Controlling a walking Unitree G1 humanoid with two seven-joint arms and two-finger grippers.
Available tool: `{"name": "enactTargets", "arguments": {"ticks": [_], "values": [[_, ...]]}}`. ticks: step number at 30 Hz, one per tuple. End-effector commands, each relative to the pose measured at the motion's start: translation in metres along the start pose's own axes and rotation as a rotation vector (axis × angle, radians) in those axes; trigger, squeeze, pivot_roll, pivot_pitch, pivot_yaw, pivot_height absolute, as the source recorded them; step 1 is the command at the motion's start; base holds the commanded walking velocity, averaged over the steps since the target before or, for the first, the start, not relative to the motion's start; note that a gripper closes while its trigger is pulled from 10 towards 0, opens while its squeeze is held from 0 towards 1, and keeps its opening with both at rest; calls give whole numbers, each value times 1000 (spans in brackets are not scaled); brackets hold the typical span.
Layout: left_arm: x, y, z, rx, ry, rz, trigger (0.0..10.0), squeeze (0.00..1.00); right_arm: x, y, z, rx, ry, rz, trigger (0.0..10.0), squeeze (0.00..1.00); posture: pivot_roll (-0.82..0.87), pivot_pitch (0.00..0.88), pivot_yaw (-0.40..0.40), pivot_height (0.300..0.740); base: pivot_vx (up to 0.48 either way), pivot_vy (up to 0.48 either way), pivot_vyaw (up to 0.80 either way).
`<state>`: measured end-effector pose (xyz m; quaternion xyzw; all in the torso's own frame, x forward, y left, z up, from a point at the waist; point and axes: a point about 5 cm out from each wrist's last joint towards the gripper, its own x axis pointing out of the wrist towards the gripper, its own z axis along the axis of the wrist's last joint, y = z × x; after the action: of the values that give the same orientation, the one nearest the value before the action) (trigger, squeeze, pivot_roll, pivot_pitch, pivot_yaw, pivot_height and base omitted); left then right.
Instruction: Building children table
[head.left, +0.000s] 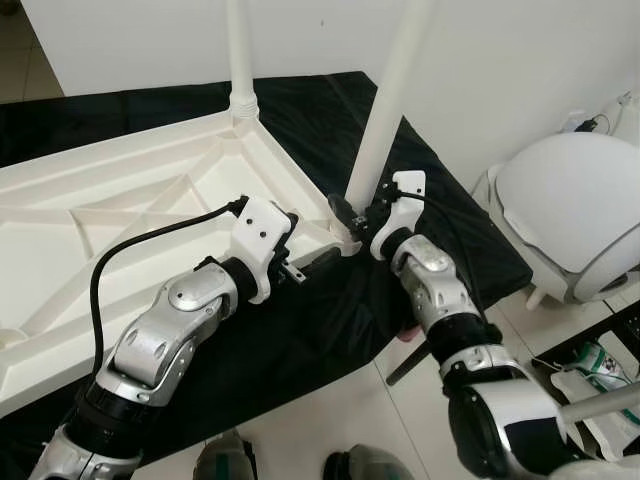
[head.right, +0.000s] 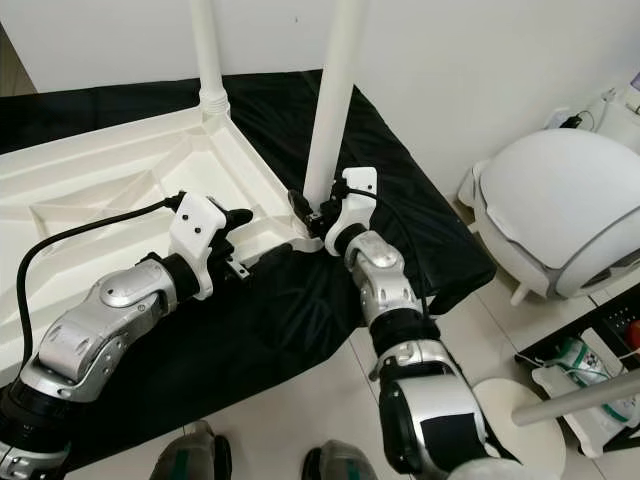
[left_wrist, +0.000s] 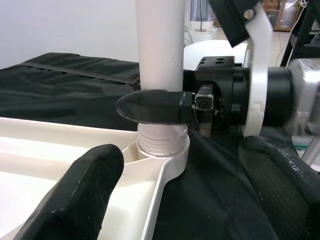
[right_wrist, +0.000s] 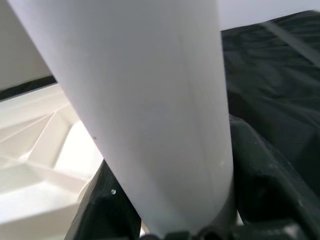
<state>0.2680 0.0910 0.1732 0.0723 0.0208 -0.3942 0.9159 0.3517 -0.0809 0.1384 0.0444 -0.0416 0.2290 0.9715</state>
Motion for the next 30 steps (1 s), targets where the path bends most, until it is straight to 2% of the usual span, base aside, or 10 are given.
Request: {"name": "enactTargets", "arguments": {"ticks": [1, 4, 10, 11, 12, 13, 20, 22, 23, 30], "values": [[1, -5, 2, 3, 2, -100, 10000, 0, 4, 10, 8, 32, -50, -25, 10000, 0, -5, 0, -38, 740, 0, 0, 0], [0, -4, 2, 3, 4, -102, 10000, 0, 3, 23, 8, 82, -62, -149, 10000, 0, -6, 0, -36, 740, 0, 0, 0], [1, -6, 1, 0, 5, -108, 10000, 0, 1, 33, 9, 83, -52, -133, 10000, 0, -10, 0, -37, 740, 0, 0, 0], [1, -7, 1, -1, 5, -109, 10000, 0, -1, 30, 10, 81, -48, -138, 10000, 192, -11, 0, -37, 740, 0, 0, 0], [1, -7, 1, -1, 5, -109, 10000, 0, -1, 30, 10, 81, -48, -138, 10000, 192, -11, 0, -37, 740, 0, 0, 0], [1, -7, 1, -2, 5, -109, 10000, 0, -2, 27, 10, 99, -47, -132, 10000, 1000, -10, 0, -37, 740, 0, 0, 0], [0, -7, 2, -3, 4, -110, 10000, 0, -6, 3, 16, 67, -49, -10, 10000, 1000, -12, 0, -38, 740, 0, 0, 0], [0, -7, 2, -3, 4, -110, 10000, 0, -6, 3, 16, 67, -49, -10, 10000, 1000, -12, 0, -38, 740, 0, 0, 0], [0, -7, 1, -3, 5, -111, 10000, 0, -8, -6, 16, 63, -35, 32, 10000, 20, -12, 0, -37, 740, 0, 0, 0], [1, -6, 2, 1, 5, -110, 10000, 0, -15, -42, 10, -22, 63, 166, 10000, 0, -7, 0, -35, 740, 0, 0, 0]]}}
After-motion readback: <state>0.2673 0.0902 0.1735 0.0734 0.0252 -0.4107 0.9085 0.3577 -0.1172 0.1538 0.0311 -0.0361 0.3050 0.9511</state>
